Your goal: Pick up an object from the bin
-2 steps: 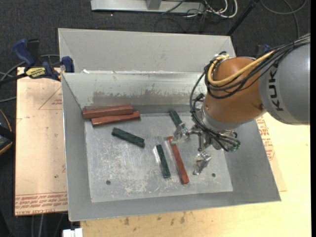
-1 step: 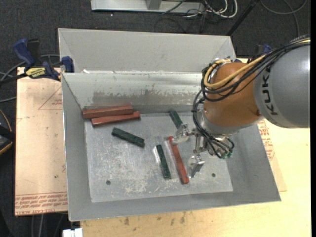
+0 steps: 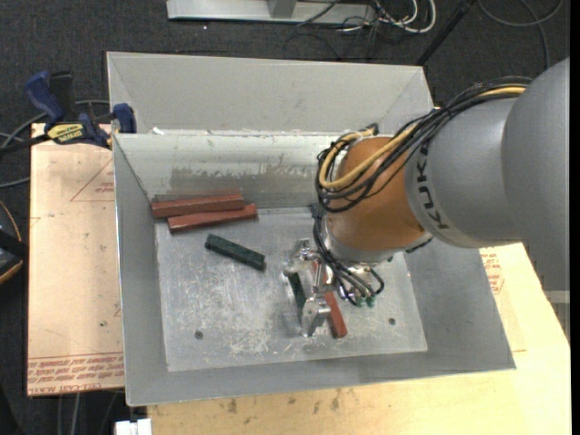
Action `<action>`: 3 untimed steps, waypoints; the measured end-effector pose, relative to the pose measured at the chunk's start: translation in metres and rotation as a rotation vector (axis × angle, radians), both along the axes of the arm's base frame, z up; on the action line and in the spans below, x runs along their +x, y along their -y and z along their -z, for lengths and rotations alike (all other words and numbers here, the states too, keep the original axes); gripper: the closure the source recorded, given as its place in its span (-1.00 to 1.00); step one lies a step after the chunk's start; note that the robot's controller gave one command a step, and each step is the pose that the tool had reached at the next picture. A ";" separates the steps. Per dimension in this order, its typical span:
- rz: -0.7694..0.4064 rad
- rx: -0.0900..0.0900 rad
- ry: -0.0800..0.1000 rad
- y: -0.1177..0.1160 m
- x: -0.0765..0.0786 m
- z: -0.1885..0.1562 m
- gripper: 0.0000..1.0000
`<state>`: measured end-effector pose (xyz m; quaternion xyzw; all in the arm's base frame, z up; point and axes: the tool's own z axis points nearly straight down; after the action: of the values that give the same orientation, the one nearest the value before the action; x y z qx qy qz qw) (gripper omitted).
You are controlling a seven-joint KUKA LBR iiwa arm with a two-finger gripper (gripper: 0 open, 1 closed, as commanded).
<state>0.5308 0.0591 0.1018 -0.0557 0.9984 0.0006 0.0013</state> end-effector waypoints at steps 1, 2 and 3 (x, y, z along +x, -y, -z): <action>-0.039 -0.003 0.011 -0.040 0.022 0.024 1.00; -0.039 -0.003 0.011 -0.040 0.022 0.024 1.00; -0.039 -0.003 0.009 -0.040 0.021 0.021 1.00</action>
Offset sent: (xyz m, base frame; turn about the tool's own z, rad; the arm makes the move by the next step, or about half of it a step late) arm 0.0000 0.0000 0.0000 0.0000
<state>0.5521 0.0993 0.0813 -0.0749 0.9972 -0.0012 0.0055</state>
